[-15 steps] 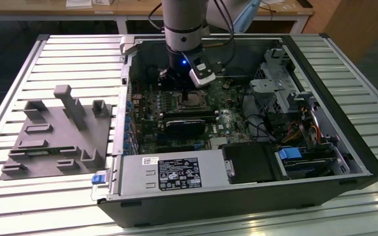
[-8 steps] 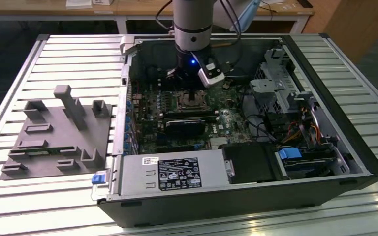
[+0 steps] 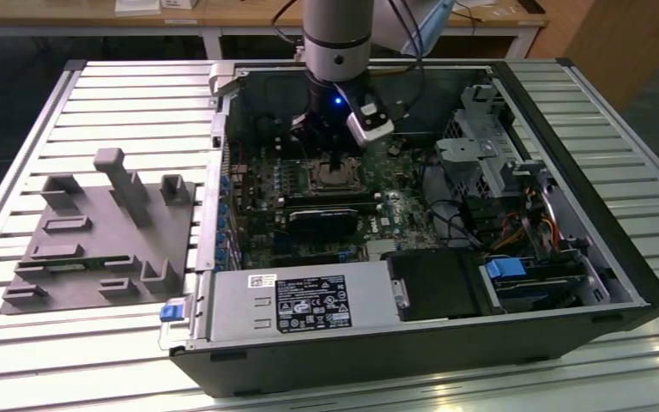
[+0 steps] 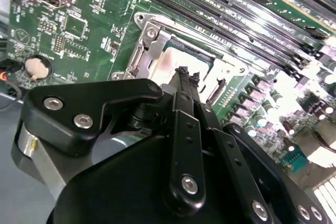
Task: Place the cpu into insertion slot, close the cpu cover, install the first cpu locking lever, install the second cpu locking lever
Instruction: 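Close the cpu cover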
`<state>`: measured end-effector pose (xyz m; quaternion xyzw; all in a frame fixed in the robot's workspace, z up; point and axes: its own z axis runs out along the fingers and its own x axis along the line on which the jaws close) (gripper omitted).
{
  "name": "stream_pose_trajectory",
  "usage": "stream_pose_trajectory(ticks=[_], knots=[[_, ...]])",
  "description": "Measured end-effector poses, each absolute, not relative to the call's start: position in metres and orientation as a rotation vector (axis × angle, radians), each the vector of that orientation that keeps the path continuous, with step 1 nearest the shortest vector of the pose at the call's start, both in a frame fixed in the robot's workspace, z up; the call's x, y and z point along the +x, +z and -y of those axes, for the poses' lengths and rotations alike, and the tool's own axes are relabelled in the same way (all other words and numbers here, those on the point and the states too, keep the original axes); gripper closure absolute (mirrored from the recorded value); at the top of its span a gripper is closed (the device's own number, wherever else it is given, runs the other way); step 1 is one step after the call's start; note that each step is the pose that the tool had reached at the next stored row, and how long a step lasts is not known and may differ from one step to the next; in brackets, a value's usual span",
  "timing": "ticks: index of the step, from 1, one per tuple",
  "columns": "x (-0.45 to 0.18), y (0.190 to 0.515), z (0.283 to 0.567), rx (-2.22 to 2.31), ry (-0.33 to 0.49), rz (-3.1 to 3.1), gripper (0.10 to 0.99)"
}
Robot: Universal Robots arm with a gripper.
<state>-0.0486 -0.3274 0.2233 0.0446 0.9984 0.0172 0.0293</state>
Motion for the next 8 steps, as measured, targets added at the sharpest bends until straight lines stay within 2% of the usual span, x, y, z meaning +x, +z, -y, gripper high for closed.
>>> stream_pose_trajectory(ticks=[8], knots=[[-0.049, 0.242, 0.327, 0.138, 0.053, -3.079, 0.984]])
